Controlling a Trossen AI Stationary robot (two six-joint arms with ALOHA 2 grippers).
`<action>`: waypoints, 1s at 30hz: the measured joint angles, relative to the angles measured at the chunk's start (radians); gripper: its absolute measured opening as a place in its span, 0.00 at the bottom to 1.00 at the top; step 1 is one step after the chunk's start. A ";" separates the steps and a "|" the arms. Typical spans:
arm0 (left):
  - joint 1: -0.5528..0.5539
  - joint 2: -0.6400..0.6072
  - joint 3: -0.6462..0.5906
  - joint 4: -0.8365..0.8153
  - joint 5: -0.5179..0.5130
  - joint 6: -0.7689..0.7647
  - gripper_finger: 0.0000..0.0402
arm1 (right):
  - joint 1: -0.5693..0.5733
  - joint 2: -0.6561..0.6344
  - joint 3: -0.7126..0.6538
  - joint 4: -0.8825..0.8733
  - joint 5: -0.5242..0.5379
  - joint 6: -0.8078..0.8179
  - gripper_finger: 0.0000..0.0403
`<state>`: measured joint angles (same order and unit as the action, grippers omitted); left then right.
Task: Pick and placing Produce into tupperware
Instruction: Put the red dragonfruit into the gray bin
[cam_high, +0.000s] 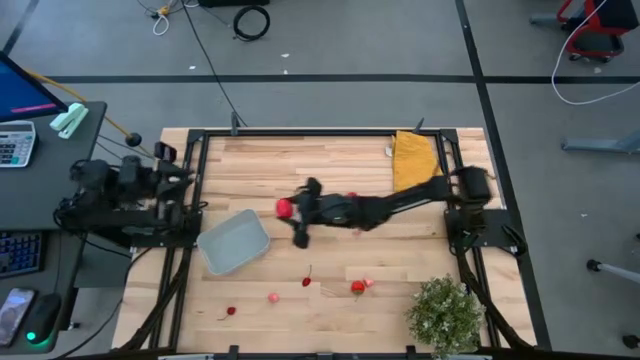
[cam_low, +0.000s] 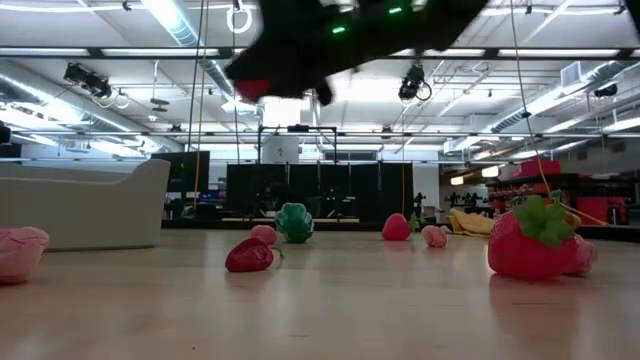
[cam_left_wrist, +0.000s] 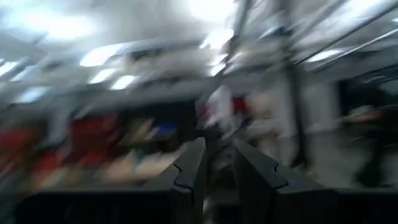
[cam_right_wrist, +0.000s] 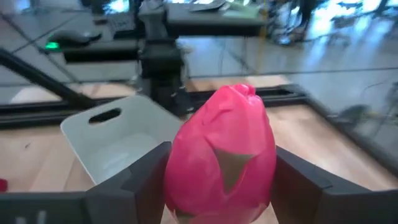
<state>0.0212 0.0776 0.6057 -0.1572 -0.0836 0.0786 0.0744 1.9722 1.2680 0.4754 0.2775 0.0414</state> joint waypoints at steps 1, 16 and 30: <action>0.000 0.000 0.005 -0.051 -0.068 -0.022 0.22 | -0.001 0.049 0.065 -0.034 0.001 0.000 0.58; 0.000 0.001 0.011 -0.213 -0.429 -0.095 0.21 | 0.002 0.448 0.744 -0.326 -0.198 0.021 0.58; 0.000 0.001 0.011 -0.219 -0.429 -0.095 0.20 | 0.022 0.556 0.857 -0.442 -0.287 0.010 0.64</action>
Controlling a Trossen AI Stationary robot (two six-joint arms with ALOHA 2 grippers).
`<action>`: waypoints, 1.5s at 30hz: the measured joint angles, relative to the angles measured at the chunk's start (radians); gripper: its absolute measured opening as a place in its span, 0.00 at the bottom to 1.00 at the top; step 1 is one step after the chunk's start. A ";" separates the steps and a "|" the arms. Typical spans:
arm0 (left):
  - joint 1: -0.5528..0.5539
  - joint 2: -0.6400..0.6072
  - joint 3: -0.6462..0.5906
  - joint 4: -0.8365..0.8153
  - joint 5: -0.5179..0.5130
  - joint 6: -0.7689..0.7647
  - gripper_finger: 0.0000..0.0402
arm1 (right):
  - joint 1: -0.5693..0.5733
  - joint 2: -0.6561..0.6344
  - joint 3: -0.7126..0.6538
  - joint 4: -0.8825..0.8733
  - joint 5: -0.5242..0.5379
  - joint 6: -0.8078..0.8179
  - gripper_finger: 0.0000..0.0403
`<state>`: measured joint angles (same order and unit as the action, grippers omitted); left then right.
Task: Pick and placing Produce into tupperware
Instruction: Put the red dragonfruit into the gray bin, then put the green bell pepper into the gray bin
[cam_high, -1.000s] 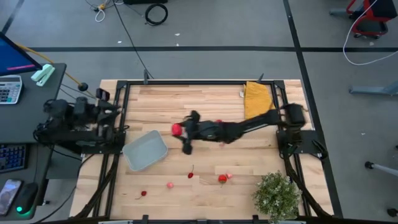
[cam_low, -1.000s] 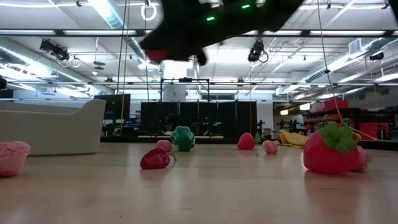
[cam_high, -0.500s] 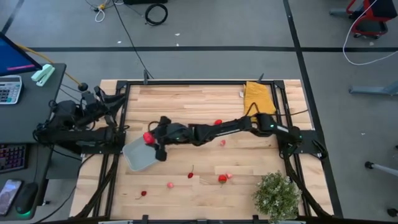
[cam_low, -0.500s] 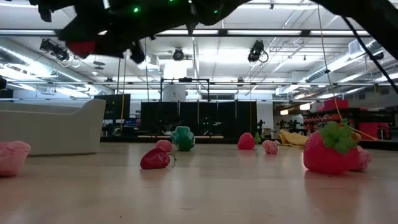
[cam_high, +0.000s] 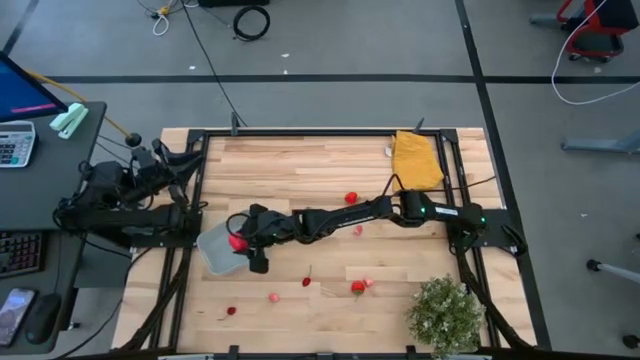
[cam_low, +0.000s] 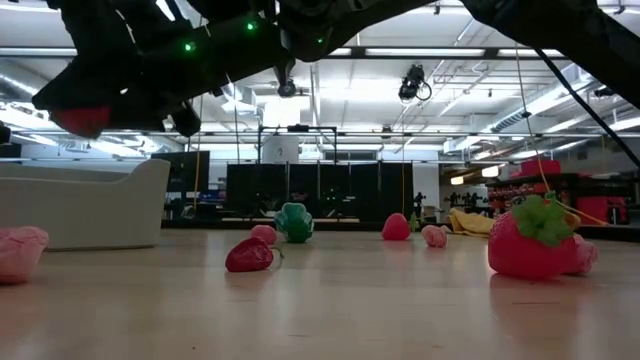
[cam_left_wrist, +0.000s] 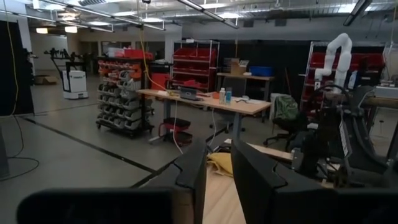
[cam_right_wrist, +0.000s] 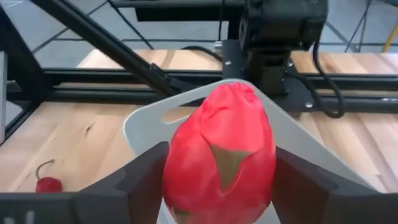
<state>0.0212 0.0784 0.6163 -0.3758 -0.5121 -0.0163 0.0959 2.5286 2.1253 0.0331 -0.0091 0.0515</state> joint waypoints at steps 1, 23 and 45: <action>0.000 0.000 0.000 -0.003 0.000 0.000 0.21 | -0.001 0.000 0.000 -0.006 -0.001 0.004 0.65; 0.000 0.000 0.000 -0.288 0.136 -0.360 0.21 | -0.021 -0.226 -0.001 -0.437 0.060 -0.001 0.62; -0.004 0.118 0.117 0.104 0.325 -0.208 0.19 | 0.247 -0.652 -0.367 -1.060 0.571 0.333 0.56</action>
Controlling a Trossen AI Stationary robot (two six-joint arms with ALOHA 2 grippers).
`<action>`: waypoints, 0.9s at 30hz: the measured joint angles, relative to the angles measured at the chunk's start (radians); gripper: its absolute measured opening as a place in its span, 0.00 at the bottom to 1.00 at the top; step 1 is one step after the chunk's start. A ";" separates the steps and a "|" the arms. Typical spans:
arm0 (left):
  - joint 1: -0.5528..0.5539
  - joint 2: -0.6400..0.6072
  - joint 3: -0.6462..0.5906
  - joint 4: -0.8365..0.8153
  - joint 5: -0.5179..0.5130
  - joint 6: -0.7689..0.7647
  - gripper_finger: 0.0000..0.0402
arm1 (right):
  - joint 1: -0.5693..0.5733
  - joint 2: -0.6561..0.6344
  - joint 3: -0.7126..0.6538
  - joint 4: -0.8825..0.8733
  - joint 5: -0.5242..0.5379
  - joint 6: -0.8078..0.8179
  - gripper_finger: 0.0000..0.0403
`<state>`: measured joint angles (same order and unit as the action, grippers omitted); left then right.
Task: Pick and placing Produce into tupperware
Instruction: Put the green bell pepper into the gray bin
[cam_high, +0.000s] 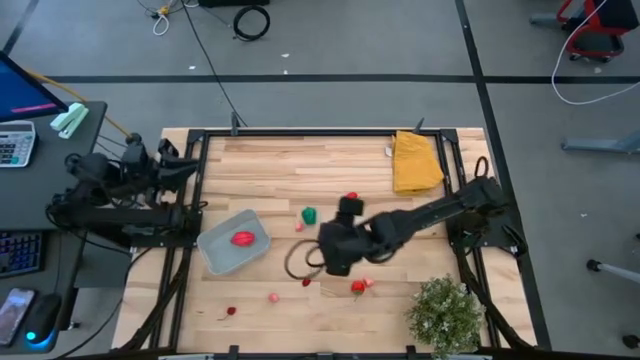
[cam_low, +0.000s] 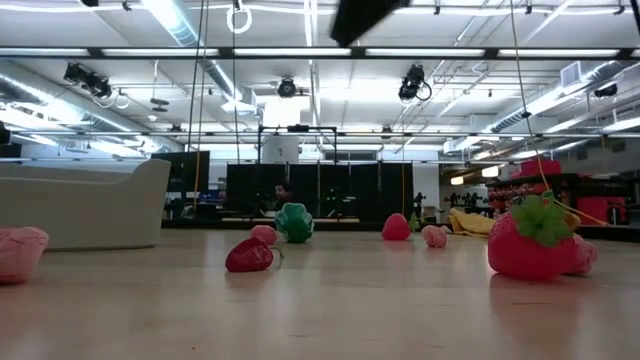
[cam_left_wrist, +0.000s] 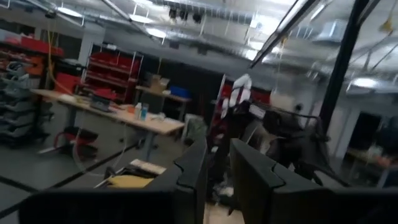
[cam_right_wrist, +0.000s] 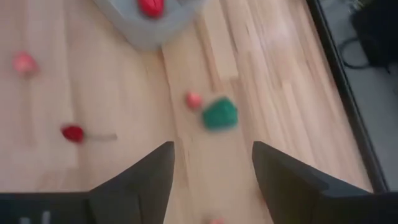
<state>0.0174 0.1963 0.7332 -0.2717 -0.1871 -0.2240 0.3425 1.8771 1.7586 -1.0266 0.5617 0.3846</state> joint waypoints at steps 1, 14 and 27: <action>0.000 0.037 0.026 -0.005 0.000 0.009 0.19 | 0.010 -0.021 -0.045 0.000 0.009 0.034 0.55; 0.005 0.672 0.282 -0.303 -0.001 0.249 0.19 | 0.032 -0.466 -0.569 0.014 0.296 0.551 0.56; 0.095 1.154 0.413 -0.340 0.103 0.466 0.31 | 0.073 -0.654 -0.835 0.095 0.210 0.829 0.55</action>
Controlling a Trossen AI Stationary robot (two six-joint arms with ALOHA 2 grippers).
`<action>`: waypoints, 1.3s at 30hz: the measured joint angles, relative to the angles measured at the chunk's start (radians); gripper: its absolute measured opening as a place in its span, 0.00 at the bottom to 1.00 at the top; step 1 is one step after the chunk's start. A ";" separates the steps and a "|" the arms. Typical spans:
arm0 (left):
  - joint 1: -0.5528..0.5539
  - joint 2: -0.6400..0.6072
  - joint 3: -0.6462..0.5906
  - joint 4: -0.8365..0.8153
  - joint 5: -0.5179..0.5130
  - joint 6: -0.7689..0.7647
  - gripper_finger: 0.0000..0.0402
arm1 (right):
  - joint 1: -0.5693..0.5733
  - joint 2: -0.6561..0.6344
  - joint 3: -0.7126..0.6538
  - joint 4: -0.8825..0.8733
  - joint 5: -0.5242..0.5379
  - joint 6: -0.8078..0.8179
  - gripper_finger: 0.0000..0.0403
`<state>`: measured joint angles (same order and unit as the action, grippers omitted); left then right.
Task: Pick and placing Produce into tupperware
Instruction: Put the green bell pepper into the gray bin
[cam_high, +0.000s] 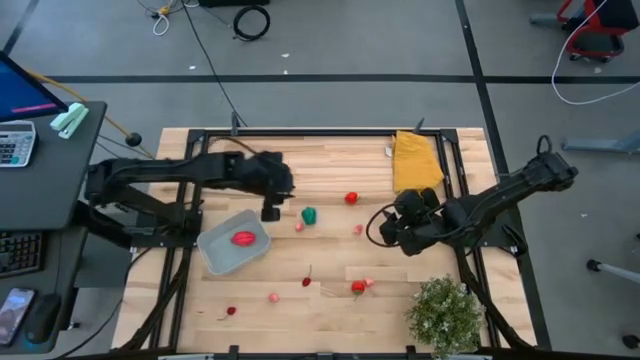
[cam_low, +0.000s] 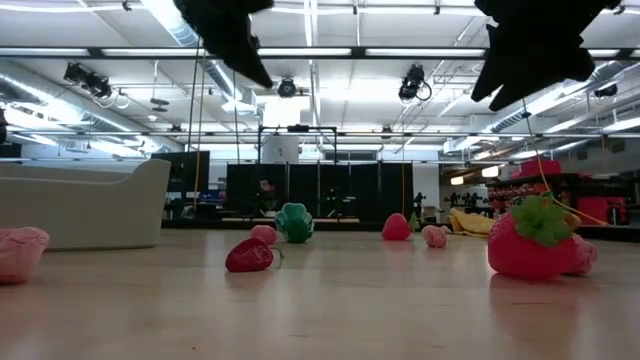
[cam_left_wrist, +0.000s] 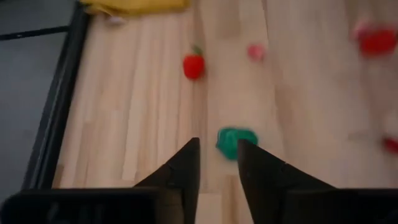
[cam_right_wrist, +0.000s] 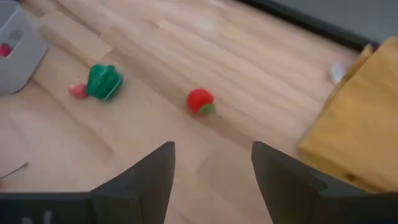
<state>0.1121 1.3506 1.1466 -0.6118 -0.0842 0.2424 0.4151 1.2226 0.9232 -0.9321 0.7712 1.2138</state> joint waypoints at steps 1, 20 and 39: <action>0.001 0.026 0.004 -0.001 -0.001 0.043 0.33 | 0.005 0.002 -0.004 0.009 -0.004 0.001 0.55; -0.046 0.360 0.013 0.043 -0.106 0.715 0.53 | 0.053 0.008 -0.011 0.063 -0.005 -0.009 0.55; -0.106 0.446 0.012 0.120 -0.219 0.870 0.56 | 0.052 0.009 -0.011 0.067 -0.005 -0.050 0.55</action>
<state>0.0063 1.7962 1.1584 -0.4919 -0.3031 1.1122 0.4675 1.2312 0.9123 -0.8650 0.7658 1.1637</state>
